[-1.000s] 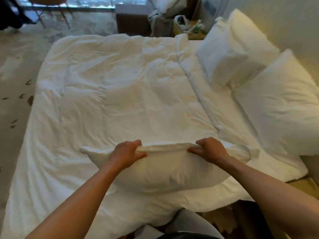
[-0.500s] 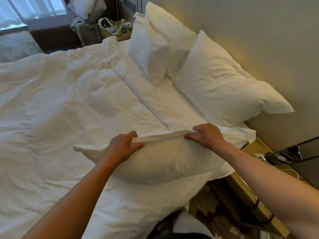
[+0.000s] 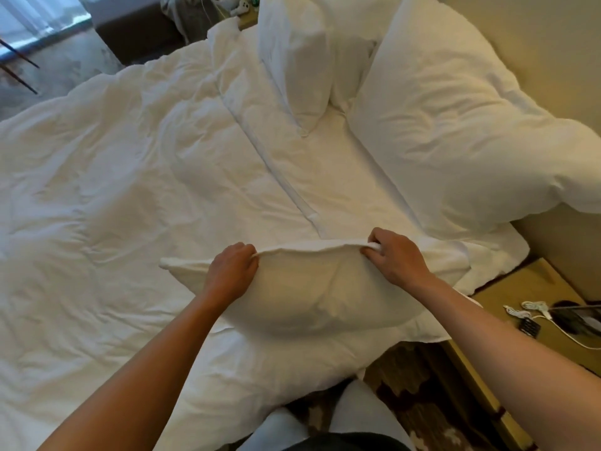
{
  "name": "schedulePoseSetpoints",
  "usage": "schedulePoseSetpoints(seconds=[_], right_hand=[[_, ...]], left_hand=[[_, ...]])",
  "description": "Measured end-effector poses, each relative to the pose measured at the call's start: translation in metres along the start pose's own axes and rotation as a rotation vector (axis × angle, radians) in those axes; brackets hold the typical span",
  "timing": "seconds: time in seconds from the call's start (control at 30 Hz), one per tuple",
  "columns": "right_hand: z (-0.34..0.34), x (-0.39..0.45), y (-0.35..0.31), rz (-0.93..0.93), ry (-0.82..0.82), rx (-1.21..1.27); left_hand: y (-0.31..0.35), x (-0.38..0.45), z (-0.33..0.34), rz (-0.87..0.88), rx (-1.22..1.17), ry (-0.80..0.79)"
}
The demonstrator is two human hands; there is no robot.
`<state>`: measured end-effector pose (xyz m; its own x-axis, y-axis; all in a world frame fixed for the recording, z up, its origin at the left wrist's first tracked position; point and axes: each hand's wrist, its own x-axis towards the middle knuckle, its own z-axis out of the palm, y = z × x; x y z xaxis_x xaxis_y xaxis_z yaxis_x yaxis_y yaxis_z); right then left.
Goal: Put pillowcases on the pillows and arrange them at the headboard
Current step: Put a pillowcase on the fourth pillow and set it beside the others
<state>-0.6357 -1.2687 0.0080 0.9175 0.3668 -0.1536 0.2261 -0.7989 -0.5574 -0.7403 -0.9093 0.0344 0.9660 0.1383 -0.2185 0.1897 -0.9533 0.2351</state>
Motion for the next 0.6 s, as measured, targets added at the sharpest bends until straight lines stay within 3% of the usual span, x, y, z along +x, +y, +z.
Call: schedulePoseSetpoints(seconds=[0.27,0.6], right_hand=[[-0.016,0.017,-0.001,-0.049,0.051,-0.031],[-0.013,0.0,-0.03,0.111,0.127,-0.186]], left_hand=[[-0.002,0.015,-0.01,-0.073,0.073,0.047],[-0.017,0.022,-0.019,-0.012,-0.01,0.027]])
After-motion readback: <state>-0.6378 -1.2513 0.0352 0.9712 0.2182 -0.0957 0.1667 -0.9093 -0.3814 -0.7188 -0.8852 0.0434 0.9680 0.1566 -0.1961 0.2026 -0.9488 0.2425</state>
